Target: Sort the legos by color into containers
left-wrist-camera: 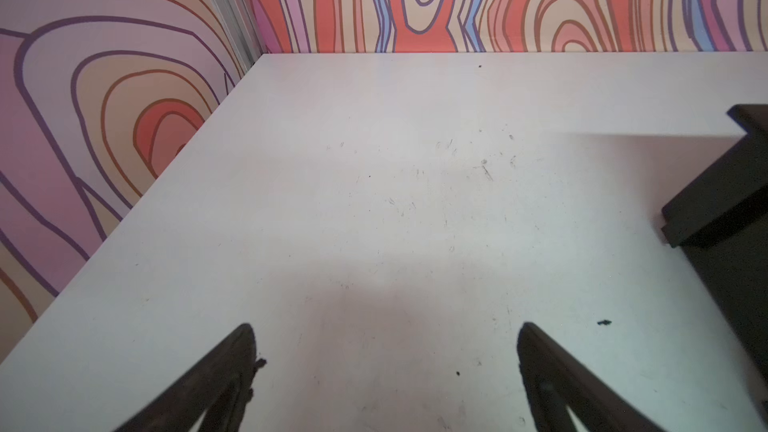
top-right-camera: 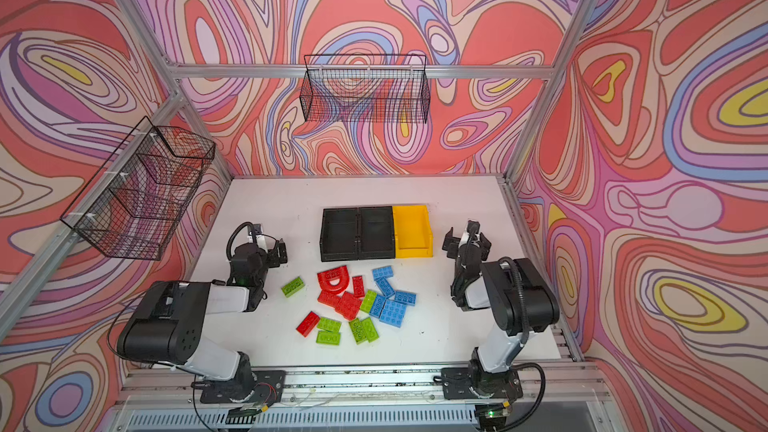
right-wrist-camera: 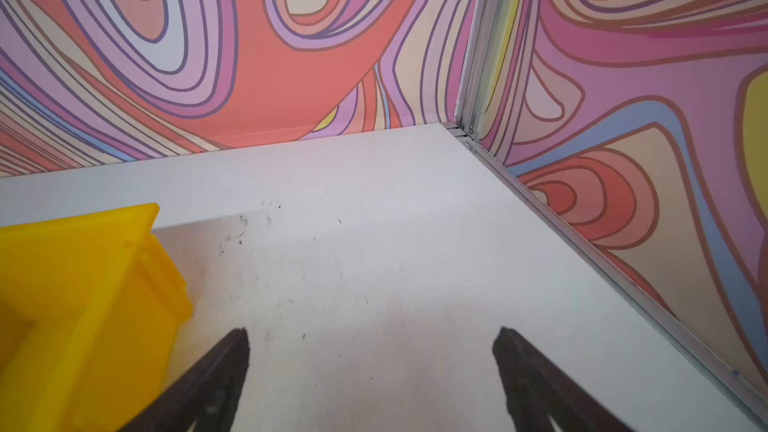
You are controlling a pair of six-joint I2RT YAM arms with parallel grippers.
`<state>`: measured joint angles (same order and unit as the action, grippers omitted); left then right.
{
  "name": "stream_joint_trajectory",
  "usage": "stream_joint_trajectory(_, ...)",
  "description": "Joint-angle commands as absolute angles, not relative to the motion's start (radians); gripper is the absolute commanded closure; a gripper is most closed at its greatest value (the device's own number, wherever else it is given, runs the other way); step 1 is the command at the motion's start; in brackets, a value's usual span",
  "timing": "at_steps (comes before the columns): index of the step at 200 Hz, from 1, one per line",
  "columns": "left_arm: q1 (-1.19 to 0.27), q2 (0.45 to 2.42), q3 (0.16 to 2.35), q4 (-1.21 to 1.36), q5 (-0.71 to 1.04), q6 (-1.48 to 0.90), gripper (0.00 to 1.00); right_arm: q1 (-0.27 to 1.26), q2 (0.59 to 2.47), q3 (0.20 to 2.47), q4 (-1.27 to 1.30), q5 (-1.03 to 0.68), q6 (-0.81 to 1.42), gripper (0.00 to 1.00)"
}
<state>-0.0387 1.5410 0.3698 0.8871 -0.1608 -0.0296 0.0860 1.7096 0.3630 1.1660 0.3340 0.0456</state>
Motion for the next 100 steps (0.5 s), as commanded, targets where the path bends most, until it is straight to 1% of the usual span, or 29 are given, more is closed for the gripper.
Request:
stream_joint_trajectory(1, -0.040, 1.546, 0.373, 0.907, -0.170, -0.027, 0.00, 0.084, 1.713, 0.374, 1.168, 0.330, 0.044, 0.02)
stream_joint_trajectory(100, -0.031, 1.543, 0.373, 0.902, -0.157, -0.033, 0.00, 0.084, 1.713, 0.374, 1.167, 0.331, 0.044, 0.02)
